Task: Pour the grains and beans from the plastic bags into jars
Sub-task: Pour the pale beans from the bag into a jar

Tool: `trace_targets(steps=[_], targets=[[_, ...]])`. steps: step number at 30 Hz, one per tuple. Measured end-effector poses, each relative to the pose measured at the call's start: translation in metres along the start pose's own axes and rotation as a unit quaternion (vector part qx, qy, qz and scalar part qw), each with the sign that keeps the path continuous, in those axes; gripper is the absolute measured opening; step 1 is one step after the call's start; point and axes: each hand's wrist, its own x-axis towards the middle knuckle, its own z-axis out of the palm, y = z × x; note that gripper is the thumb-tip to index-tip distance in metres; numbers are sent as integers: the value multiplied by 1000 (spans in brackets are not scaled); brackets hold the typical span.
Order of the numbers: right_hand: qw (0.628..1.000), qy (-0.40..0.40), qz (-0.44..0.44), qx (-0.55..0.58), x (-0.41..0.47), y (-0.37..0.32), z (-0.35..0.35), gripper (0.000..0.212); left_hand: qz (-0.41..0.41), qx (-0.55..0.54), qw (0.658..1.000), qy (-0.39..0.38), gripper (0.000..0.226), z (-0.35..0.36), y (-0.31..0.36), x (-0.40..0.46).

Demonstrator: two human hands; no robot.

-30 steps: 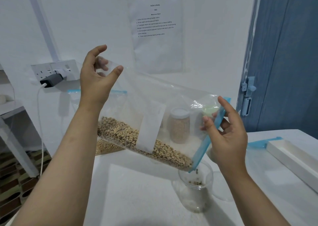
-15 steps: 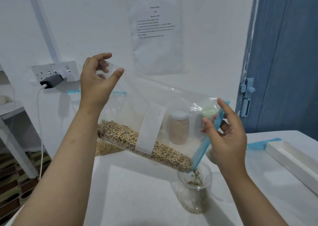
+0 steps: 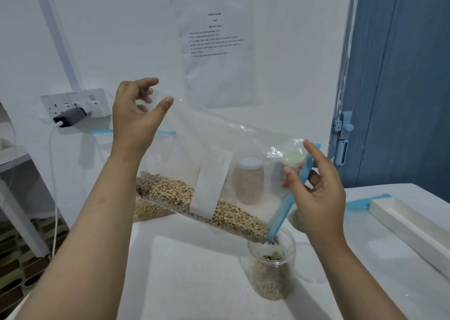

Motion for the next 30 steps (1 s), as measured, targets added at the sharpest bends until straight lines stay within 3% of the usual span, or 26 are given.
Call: trace_targets(steps=[30], targets=[[1000,-5,-1,0,-2,-7,-6,50,32,24,999,-9,38,0,5,4]])
